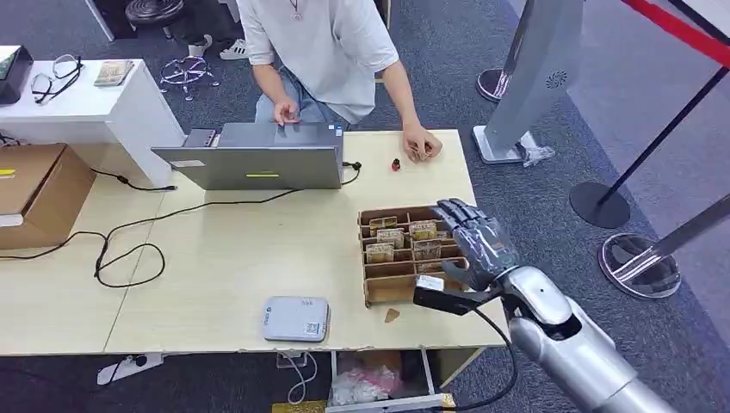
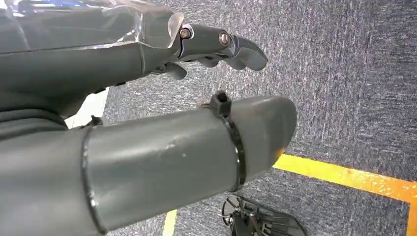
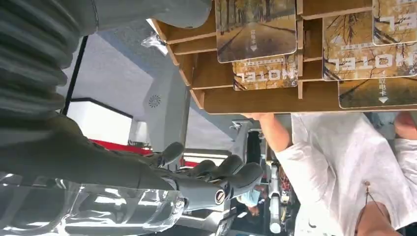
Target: Pass the card to the sensor for recognition and then transmit it.
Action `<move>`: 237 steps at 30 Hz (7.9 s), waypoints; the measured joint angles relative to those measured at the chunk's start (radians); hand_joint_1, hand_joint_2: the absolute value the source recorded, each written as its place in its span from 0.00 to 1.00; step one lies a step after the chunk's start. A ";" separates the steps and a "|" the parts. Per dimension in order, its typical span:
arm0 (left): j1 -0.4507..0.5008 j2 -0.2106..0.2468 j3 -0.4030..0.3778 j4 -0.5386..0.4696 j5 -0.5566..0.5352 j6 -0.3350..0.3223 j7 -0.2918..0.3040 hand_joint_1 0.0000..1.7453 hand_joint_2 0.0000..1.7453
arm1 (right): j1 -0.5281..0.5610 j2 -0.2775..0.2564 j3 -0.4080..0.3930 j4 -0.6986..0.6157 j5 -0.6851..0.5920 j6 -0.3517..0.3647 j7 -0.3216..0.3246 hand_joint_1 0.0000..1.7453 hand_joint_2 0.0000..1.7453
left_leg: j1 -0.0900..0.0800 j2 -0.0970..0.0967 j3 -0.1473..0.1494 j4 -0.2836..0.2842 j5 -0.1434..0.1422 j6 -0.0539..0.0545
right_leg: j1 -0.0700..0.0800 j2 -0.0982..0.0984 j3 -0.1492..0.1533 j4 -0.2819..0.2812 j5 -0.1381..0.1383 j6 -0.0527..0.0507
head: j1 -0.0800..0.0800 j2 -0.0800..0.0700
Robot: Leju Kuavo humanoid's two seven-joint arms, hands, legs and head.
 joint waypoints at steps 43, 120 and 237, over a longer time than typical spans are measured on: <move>-0.005 -0.002 0.000 0.000 0.025 0.002 0.005 0.00 0.00 | -0.168 0.066 0.046 0.180 -0.049 0.045 -0.085 0.42 1.00 | 0.000 0.000 0.000 0.000 0.000 0.000 | 0.000 0.000 0.000 0.000 0.000 0.000 | 0.000 0.000; 0.004 -0.003 0.017 0.000 0.037 0.013 -0.012 0.00 0.00 | -0.092 0.080 0.076 0.188 -0.021 0.030 -0.059 0.95 1.00 | 0.000 -0.001 0.000 0.000 0.000 0.000 | 0.000 0.000 0.000 0.000 0.000 0.000 | 0.000 0.000; 0.008 0.024 0.018 0.000 -0.002 0.045 0.075 0.00 0.00 | 0.014 0.444 -0.172 -0.139 -0.550 -0.107 -0.269 0.00 0.00 | 0.000 0.000 0.000 0.000 0.002 0.000 | 0.000 0.000 0.000 0.001 0.000 0.000 | 0.000 0.000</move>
